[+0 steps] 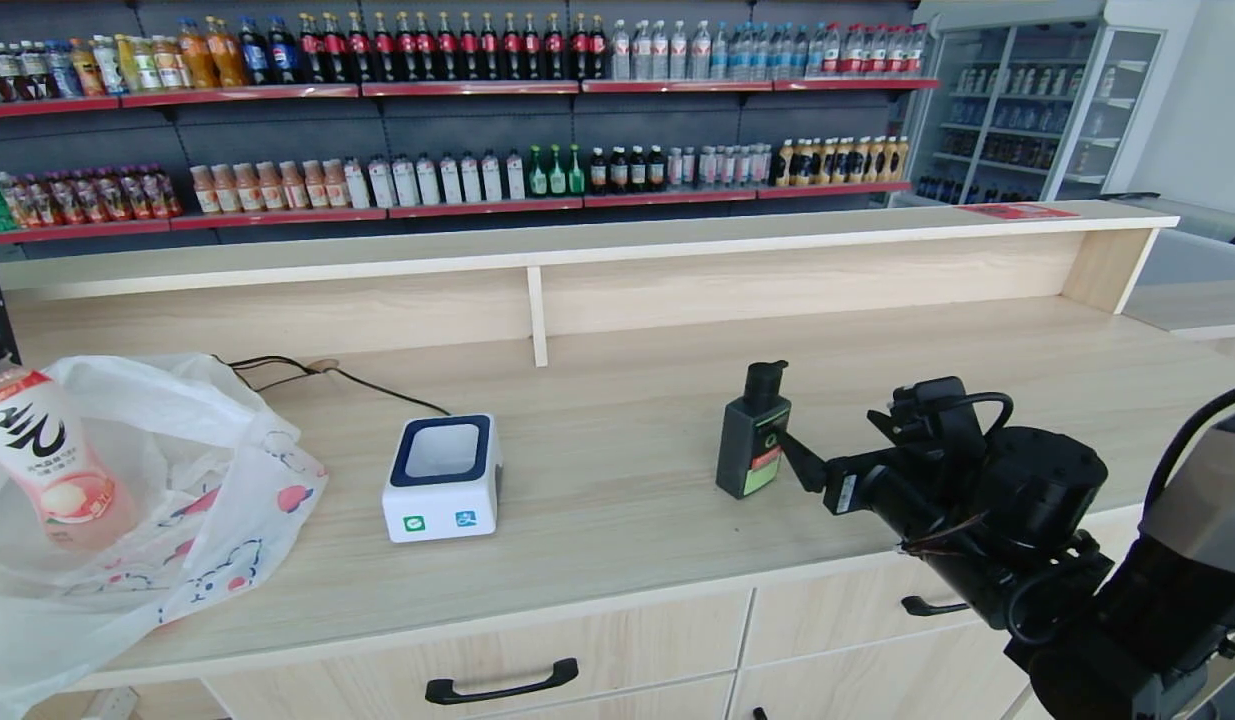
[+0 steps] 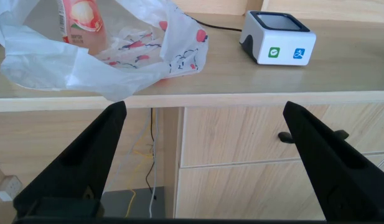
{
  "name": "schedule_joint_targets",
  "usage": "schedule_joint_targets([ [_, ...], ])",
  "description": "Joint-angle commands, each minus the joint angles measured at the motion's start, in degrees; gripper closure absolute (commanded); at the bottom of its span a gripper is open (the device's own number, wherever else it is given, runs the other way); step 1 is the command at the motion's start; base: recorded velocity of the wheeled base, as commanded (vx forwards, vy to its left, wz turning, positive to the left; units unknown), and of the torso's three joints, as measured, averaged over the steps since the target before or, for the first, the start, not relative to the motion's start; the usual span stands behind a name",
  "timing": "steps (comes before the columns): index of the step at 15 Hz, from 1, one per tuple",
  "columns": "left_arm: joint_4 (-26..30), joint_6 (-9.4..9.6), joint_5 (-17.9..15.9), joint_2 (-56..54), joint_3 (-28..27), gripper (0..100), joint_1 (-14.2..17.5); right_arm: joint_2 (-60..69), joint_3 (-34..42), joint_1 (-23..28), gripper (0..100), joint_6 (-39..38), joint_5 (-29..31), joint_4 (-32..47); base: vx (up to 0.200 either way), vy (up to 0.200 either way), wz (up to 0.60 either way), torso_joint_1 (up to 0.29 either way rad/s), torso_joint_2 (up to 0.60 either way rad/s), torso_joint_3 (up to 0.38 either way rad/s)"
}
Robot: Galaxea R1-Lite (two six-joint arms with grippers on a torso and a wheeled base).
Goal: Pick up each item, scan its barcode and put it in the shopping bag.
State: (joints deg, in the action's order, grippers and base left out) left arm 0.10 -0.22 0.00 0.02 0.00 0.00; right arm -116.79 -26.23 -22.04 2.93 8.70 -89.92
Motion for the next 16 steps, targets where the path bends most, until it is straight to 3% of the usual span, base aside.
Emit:
schedule_joint_targets([
  [1, 0.0, -0.04, 0.0, 0.0, 0.0, 0, 0.0, -1.2, -0.7, 0.4, 0, 0.0, 0.0, -0.1, 0.000, 0.000, 0.00, 0.000, 0.00, 0.000],
  [16, 0.0, -0.04, 0.0, 0.0, 0.0, 0, 0.0, -6.4, -5.8, 1.6, 0, 0.4, -0.3, -0.1, 0.000, 0.000, 0.00, 0.000, 0.00, 0.000],
])
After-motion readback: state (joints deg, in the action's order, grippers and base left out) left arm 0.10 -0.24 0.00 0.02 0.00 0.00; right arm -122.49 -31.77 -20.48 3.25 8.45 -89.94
